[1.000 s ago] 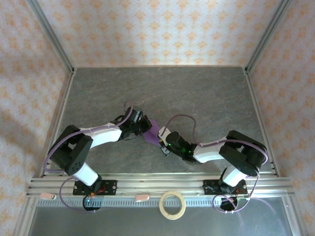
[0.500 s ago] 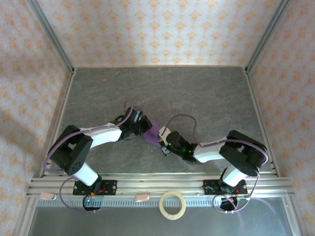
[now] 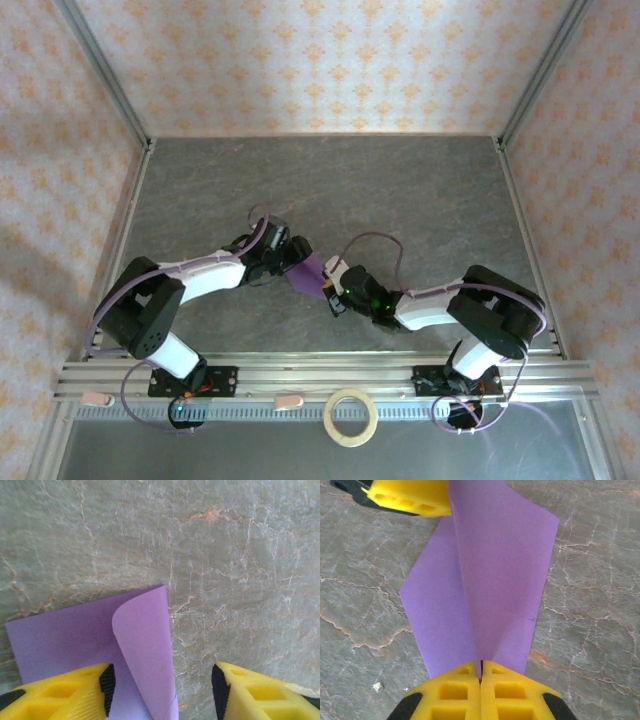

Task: Fold a paper plane with a square sheet of paper (pick it up from the middle)

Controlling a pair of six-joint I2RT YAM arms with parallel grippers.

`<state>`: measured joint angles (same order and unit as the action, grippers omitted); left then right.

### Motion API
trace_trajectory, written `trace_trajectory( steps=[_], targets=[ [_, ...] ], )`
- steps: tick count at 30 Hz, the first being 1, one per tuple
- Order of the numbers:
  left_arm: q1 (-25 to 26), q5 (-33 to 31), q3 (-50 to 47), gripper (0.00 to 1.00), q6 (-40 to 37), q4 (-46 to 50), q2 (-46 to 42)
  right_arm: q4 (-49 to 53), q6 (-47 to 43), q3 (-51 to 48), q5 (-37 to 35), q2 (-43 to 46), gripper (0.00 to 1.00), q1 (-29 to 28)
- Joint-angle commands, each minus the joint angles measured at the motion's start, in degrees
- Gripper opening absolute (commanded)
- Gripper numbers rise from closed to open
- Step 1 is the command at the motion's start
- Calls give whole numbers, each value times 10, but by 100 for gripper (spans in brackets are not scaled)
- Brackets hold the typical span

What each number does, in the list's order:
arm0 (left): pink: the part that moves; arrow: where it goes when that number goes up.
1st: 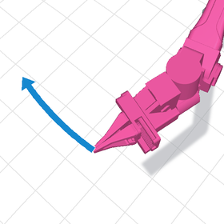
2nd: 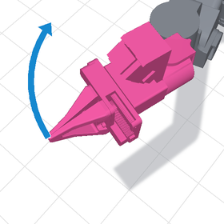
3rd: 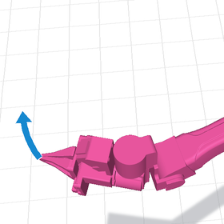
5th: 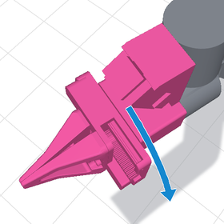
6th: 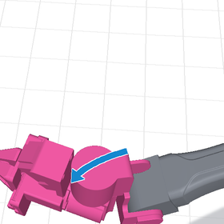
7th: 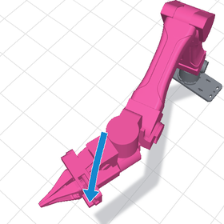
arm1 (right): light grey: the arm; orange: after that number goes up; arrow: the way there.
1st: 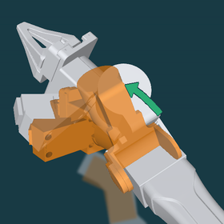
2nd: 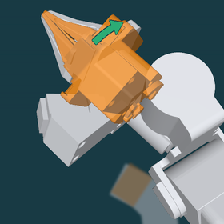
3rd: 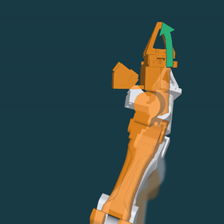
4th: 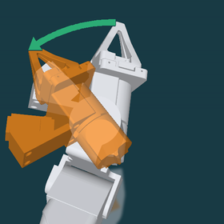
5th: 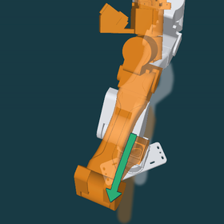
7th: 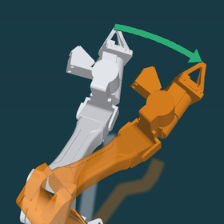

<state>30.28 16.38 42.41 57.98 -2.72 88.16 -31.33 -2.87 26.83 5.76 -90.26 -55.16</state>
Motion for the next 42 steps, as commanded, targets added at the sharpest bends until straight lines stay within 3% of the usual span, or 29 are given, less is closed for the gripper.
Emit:
trace_trajectory(
  steps=[1,13,42],
  targets=[
    [-5,-43,8,61,-12,27,-38,-9,17,3,11,-4,0,4],
    [-10,-17,-42,67,-7,-22,-91,-14,35,11,1,-15,0,4],
    [-12,12,-35,67,5,-45,-71,-32,29,1,-14,-14,0,4]
  ],
)
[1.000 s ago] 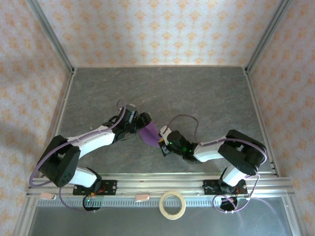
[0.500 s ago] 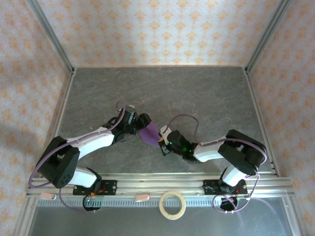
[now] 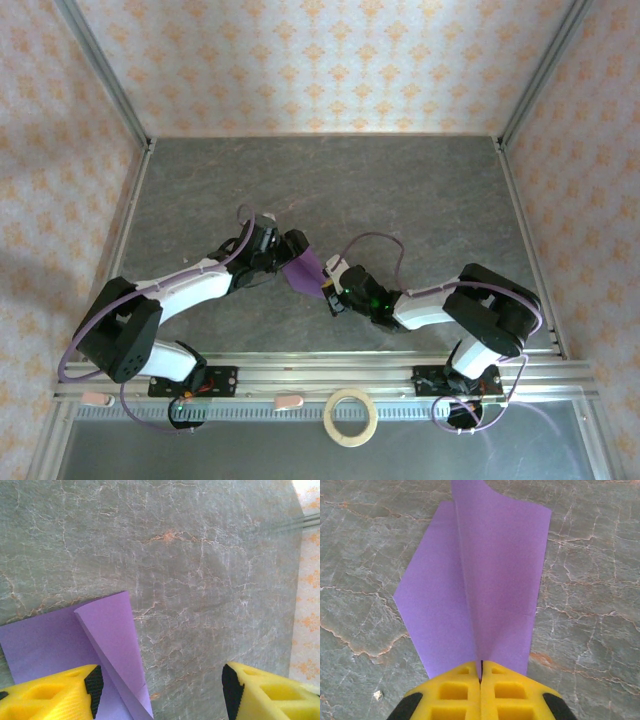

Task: Fold a paper plane with a square sheet of paper (pick it up from the middle)

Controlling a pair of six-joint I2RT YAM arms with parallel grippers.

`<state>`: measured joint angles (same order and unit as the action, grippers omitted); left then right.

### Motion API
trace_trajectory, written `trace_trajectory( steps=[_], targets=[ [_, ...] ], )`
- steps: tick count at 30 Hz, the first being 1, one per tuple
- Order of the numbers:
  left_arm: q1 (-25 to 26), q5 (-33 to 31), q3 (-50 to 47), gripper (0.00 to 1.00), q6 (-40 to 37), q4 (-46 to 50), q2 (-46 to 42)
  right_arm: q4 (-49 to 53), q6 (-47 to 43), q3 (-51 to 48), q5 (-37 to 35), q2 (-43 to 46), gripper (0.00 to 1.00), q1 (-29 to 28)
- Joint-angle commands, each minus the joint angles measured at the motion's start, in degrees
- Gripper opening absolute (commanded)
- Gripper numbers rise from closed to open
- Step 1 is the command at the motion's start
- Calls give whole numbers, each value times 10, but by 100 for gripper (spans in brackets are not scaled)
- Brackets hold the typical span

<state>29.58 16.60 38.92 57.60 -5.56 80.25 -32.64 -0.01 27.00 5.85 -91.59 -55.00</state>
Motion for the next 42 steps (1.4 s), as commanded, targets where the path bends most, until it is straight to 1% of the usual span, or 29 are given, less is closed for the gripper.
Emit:
trace_trajectory(
  steps=[1,14,20,25,30,42],
  targets=[
    [-4,11,0,67,8,-17,10,-18,1,-1,-15,-2,1,3],
    [-4,19,-7,68,13,-31,17,-13,-1,-11,-30,20,1,2],
    [-4,24,-12,68,17,-38,20,-15,-2,-9,-30,16,1,3],
    [-5,34,-3,68,21,-49,41,-14,-8,-5,-32,15,2,3],
    [-4,31,3,68,18,-43,43,-12,-7,-5,-31,17,2,3],
    [-4,33,-1,61,20,-51,42,-5,-4,1,-30,15,3,3]
  ],
)
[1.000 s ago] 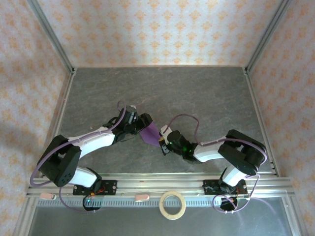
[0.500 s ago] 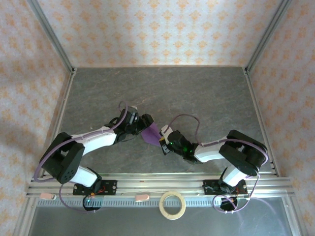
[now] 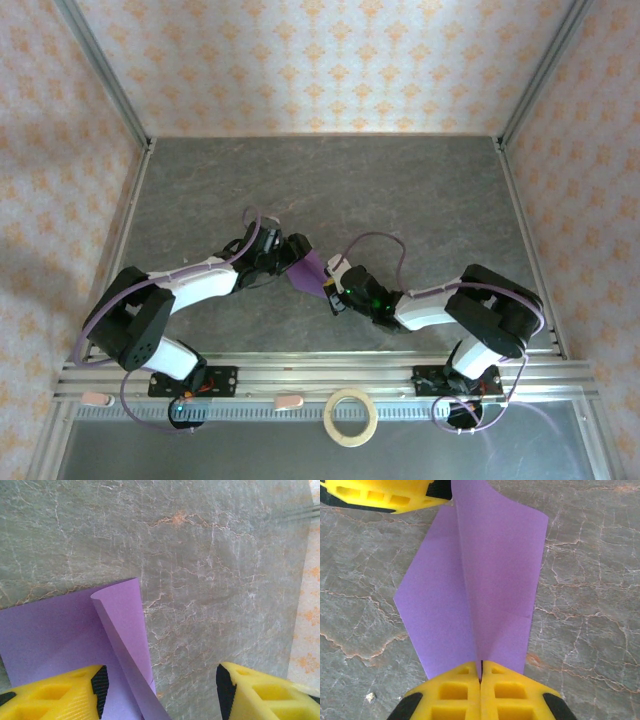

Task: Fold a paper plane with a square sheet of paper (pick it up from the middle)

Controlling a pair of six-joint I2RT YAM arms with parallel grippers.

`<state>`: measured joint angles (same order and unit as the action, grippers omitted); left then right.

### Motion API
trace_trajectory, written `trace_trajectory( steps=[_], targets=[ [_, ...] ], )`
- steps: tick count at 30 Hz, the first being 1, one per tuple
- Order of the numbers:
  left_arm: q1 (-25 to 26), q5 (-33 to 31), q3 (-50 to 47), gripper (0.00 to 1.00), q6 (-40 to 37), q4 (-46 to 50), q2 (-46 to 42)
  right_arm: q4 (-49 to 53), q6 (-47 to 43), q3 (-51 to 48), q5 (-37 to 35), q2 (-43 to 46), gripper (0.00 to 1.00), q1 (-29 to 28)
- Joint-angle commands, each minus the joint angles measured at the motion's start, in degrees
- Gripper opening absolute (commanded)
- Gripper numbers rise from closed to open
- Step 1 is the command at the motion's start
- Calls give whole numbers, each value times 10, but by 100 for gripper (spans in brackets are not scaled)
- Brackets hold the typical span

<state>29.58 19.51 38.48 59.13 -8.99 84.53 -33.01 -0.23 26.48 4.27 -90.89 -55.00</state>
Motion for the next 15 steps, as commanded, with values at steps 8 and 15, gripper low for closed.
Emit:
trace_trajectory(
  steps=[8,15],
  targets=[
    [-5,1,6,63,13,-10,18,-7,-5,3,-14,7,5,2],
    [-5,6,16,62,15,-10,35,-5,-9,5,-15,8,8,3]
  ],
)
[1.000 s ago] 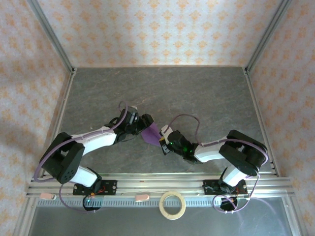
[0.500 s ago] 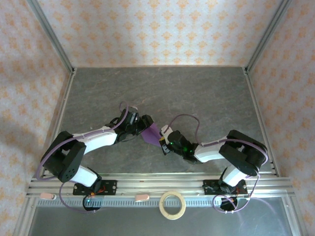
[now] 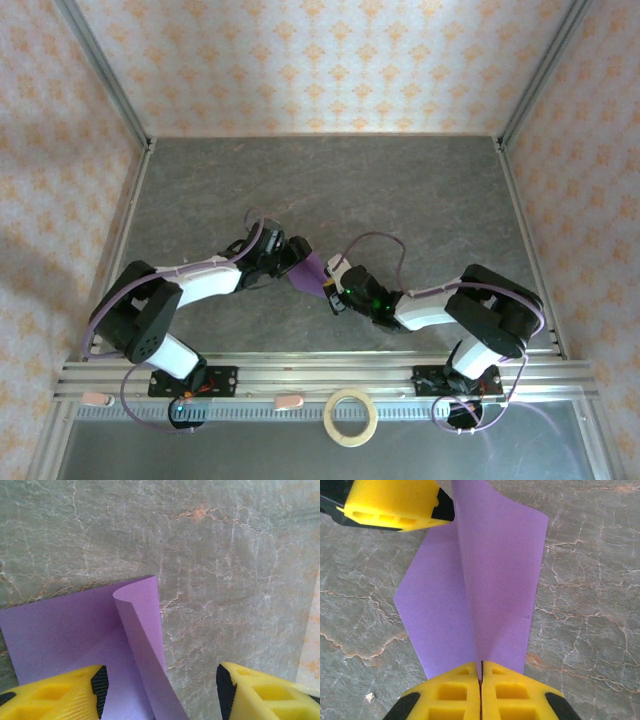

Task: Fold a paper plane with a square sheet of paper (pick it up from the middle)

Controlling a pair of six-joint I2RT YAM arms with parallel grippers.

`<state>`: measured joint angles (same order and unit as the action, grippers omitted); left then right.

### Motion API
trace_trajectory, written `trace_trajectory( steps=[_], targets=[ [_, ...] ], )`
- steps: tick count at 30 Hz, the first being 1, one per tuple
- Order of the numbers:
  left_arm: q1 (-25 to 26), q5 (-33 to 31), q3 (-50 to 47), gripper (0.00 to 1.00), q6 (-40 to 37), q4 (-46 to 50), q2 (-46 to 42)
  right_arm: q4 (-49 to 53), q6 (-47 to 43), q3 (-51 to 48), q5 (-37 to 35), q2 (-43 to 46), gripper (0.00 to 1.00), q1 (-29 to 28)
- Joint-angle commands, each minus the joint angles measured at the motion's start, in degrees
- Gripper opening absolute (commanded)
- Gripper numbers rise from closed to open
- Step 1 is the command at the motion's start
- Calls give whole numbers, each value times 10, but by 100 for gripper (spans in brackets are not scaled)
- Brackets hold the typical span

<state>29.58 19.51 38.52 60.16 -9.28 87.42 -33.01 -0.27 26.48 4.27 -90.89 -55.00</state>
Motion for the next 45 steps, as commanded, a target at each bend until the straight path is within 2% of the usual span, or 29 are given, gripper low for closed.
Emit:
trace_trajectory(
  steps=[1,6,14,19,25,27,30,36,43,45],
  targets=[
    [-4,5,16,61,3,-7,6,-3,-9,6,-14,10,9,3],
    [-5,5,22,54,0,-5,12,0,-10,7,-4,19,16,3],
    [-5,0,26,23,-3,4,22,14,-47,0,-14,31,23,3],
    [-5,-3,30,9,-6,11,25,21,-96,-11,-33,37,25,-6],
    [-4,0,32,7,-7,10,26,31,-131,-5,-76,22,24,-20],
    [-5,1,32,6,-7,11,25,31,-133,-2,-84,18,21,-21],
    [-4,1,32,6,-7,11,23,24,-130,-5,-76,21,16,-22],
    [-4,0,31,5,-8,11,23,27,-127,-3,-70,17,16,-22],
    [-5,2,32,6,-7,9,25,22,-105,-1,-51,21,2,-22],
    [-5,1,35,12,-11,16,24,22,-93,0,-41,18,0,-21]
  ],
)
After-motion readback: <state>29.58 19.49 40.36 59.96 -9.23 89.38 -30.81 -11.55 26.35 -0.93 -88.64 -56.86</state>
